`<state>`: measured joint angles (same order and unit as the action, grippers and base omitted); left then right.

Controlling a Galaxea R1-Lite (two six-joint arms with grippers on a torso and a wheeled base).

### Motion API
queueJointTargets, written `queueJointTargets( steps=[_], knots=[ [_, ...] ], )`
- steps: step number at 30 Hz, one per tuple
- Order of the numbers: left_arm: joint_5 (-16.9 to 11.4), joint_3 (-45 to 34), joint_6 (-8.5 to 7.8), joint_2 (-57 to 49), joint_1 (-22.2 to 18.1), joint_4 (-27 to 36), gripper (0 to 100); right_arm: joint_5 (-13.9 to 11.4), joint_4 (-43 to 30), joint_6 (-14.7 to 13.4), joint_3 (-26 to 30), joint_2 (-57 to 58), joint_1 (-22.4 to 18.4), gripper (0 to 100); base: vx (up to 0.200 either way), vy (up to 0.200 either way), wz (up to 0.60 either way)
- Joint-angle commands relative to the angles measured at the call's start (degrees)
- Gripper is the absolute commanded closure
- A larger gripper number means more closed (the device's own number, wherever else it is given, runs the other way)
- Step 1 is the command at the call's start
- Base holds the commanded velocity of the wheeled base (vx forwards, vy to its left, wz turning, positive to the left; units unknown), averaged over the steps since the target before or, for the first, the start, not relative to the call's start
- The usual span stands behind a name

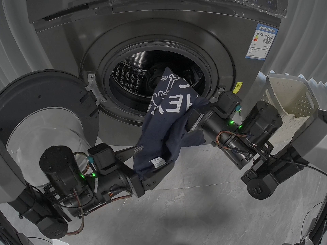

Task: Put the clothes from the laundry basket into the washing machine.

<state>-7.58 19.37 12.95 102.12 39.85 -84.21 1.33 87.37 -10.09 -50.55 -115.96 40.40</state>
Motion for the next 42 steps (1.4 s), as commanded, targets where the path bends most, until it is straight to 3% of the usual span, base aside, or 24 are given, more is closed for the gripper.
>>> queueJointTargets(
  steps=[1, 7, 13, 23, 42],
  knots=[
    [-0.1, 2.5, -0.91, 3.2, -0.4, 0.8, 0, 0.1, -0.1, 0.0, 0.0, -0.1, 0.4, 100, 0.0, 0.0, 0.0],
    [0.0, 5.1, -2.14, 8.0, -0.7, 0.5, 0, 0.1, -0.2, 0.0, -0.1, 0.1, 1.4, 100, 0.0, 0.0, 0.0],
    [0.5, 13.2, -2.05, 11.0, -2.0, 1.0, 0, 1.4, -0.9, 0.0, 0.1, 0.5, 3.9, 100, 0.0, 0.0, 0.0],
    [1.7, 18.8, -1.78, 16.0, -5.5, -0.2, 0, 2.2, -1.0, -0.1, 2.2, 2.0, 5.7, 100, 0.0, 0.0, 0.0],
    [3.0, 20.4, -1.43, 18.1, -6.6, -2.1, 0, 2.3, -0.9, -0.7, 3.5, 4.4, 7.9, 100, 0.0, 0.0, 0.0]
  ],
)
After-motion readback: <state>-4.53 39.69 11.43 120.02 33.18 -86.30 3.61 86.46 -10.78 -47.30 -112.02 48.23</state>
